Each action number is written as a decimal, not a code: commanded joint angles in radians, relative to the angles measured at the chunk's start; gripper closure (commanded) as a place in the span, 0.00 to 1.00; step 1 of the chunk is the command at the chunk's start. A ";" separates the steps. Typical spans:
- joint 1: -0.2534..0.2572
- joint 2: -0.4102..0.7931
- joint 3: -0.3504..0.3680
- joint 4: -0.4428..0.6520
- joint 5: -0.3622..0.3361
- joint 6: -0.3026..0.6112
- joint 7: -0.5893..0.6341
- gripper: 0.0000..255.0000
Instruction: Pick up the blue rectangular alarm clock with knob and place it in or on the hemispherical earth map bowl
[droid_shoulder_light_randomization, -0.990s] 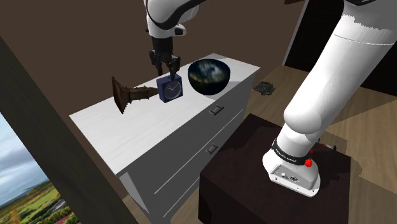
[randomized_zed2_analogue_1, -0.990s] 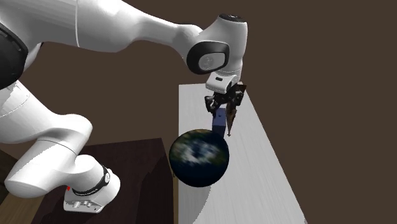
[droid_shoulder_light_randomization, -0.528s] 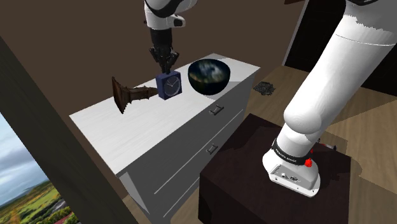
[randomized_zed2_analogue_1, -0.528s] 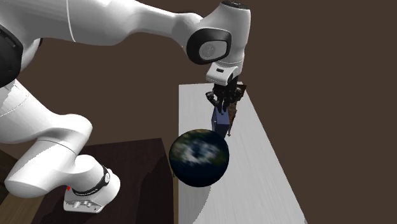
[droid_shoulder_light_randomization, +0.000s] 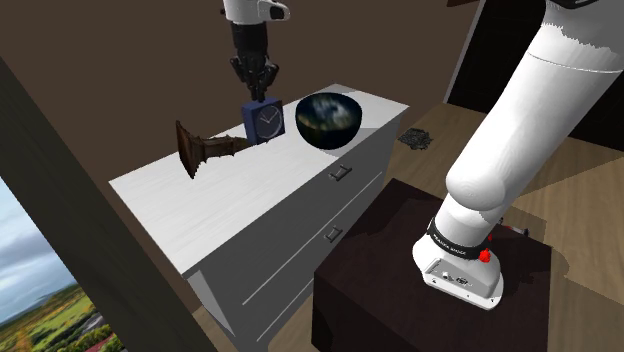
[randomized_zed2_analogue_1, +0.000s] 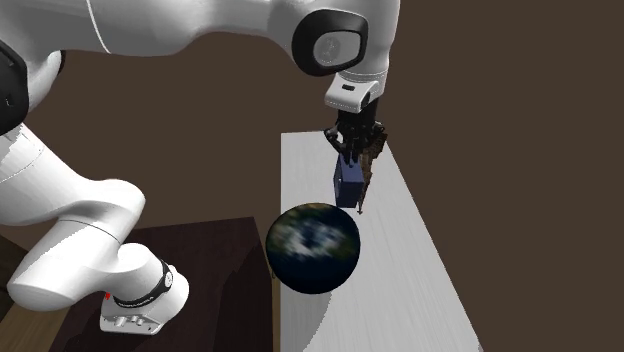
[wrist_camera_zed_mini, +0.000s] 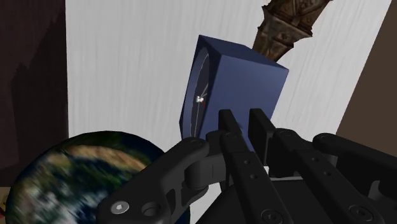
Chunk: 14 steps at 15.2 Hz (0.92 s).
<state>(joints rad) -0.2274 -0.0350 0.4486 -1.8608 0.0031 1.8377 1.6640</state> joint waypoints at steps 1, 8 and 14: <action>-0.002 -0.006 -0.002 0.021 0.003 -0.027 -0.005 1.00; -0.002 -0.003 -0.003 0.119 0.001 -0.121 -0.005 1.00; -0.001 0.010 -0.001 0.214 -0.004 -0.205 -0.001 1.00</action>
<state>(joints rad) -0.2294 -0.0289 0.4467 -1.6664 0.0005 1.6489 1.6611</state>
